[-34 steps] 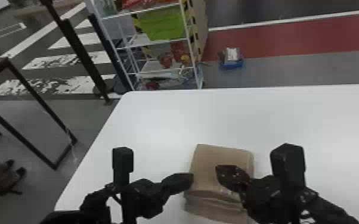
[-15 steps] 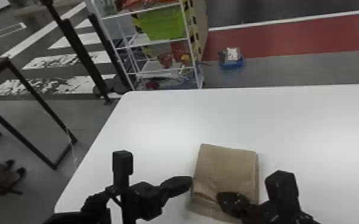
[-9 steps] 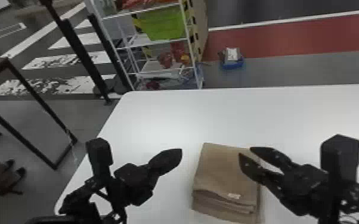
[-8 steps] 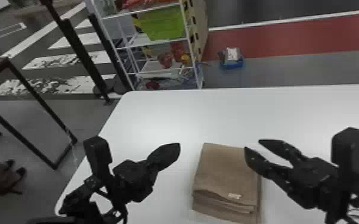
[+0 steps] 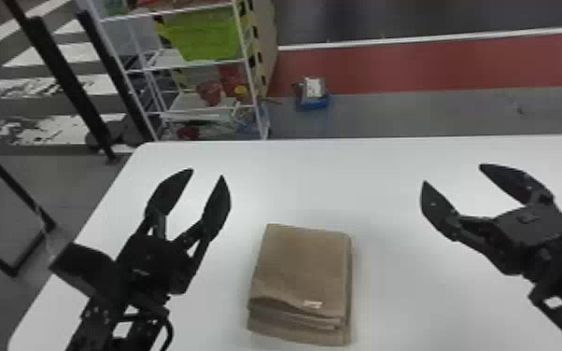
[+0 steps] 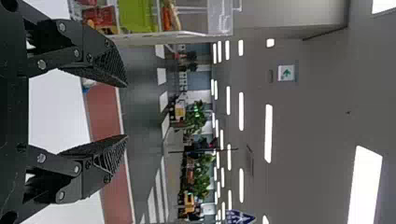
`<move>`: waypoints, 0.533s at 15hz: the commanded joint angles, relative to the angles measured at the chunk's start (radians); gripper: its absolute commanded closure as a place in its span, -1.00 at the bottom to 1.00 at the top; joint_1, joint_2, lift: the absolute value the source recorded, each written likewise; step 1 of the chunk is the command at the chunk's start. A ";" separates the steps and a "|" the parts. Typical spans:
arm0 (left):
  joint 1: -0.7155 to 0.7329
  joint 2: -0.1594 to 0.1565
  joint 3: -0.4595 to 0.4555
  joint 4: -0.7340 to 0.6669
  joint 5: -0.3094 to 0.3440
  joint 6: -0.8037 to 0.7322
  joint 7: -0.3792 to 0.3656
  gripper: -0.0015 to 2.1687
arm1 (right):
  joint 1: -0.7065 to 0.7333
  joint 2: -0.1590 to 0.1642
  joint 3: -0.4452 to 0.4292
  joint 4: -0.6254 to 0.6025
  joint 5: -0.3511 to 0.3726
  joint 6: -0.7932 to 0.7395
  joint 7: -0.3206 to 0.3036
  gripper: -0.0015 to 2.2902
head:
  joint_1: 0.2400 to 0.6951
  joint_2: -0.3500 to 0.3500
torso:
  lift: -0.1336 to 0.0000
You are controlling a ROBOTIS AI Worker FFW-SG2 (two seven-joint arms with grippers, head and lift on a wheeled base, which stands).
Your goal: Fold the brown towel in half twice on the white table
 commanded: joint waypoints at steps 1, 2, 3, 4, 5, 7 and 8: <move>-0.001 -0.004 -0.040 0.057 -0.052 -0.095 0.035 -0.91 | 0.050 0.001 -0.085 0.007 -0.014 -0.071 -0.011 -0.94 | 1.00 0.42 | -0.85; -0.004 -0.004 -0.053 0.083 -0.074 -0.132 0.058 -0.91 | 0.082 0.001 -0.127 0.007 -0.037 -0.101 -0.014 -0.94 | 1.00 0.34 | -0.85; -0.004 -0.004 -0.057 0.099 -0.077 -0.141 0.058 -0.90 | 0.111 0.001 -0.170 0.003 -0.080 -0.117 -0.006 -0.94 | 1.00 0.28 | -0.85; -0.004 -0.004 -0.057 0.099 -0.077 -0.123 0.053 -0.90 | 0.140 0.001 -0.196 0.002 -0.097 -0.144 0.003 -0.94 | 1.00 0.21 | -0.85; -0.004 -0.004 -0.056 0.098 -0.080 -0.095 0.052 -0.90 | 0.162 0.001 -0.202 -0.001 -0.097 -0.153 0.003 -0.94 | 1.00 0.15 | -0.85; -0.018 -0.004 -0.036 0.086 -0.086 0.009 0.049 -0.90 | 0.200 0.007 -0.210 -0.003 -0.097 -0.215 0.000 -0.94 | 1.00 0.02 | -0.85; -0.024 -0.004 -0.027 0.060 -0.086 0.135 0.044 -0.90 | 0.217 0.007 -0.211 -0.007 -0.091 -0.242 -0.014 -0.94 | 1.00 0.01 | -0.85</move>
